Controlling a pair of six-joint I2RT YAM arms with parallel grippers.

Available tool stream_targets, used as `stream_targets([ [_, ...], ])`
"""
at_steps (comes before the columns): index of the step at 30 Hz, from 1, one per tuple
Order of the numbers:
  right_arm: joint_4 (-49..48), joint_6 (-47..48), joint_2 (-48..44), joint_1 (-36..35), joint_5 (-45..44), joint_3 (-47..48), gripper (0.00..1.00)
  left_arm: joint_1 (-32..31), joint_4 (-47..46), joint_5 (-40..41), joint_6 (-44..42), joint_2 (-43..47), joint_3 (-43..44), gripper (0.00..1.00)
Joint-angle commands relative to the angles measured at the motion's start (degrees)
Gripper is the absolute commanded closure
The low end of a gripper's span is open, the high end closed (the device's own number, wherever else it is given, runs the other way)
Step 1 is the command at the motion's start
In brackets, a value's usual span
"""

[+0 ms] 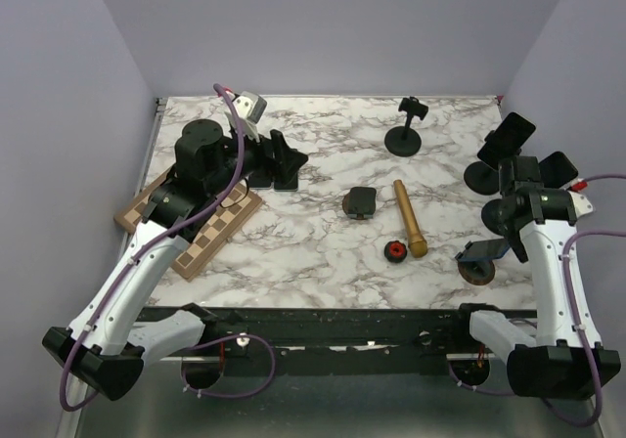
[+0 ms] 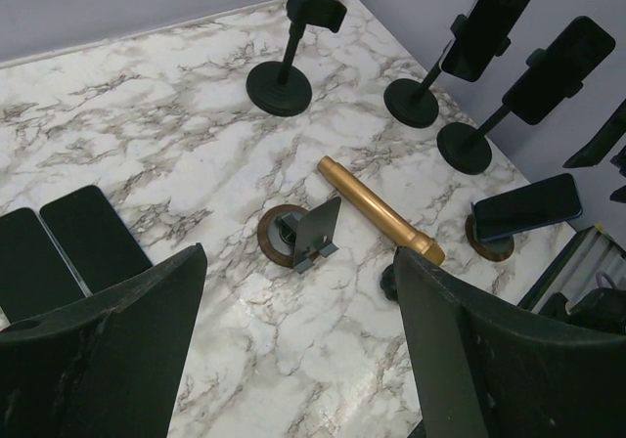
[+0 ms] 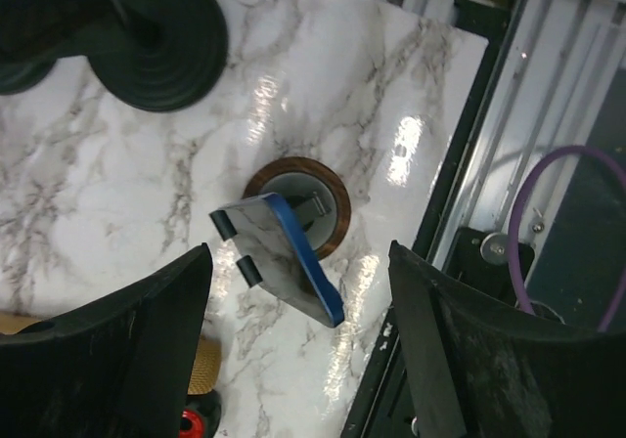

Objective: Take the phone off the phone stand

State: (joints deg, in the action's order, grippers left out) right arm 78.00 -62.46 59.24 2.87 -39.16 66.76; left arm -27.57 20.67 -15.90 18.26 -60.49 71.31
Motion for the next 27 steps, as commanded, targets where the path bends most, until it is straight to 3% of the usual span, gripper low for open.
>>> stream_targets([
  [1,0.31,0.57,-0.89,3.64,6.34,-3.9,0.21,-1.33,0.22,1.75,-1.3,1.12,-0.03,0.14],
  [10,-3.47,2.16,-2.7,4.75,7.72,-8.47,0.32,-1.69,0.03,1.13,-1.03,1.14,-0.03,0.14],
  [18,-7.2,3.0,-3.54,4.71,8.7,-11.37,0.35,-1.69,0.18,1.91,-1.55,0.99,0.01,0.14],
  [27,-8.87,4.25,-4.93,4.69,7.0,-10.94,0.51,-1.7,0.34,2.53,-1.98,0.48,-0.03,0.14],
])
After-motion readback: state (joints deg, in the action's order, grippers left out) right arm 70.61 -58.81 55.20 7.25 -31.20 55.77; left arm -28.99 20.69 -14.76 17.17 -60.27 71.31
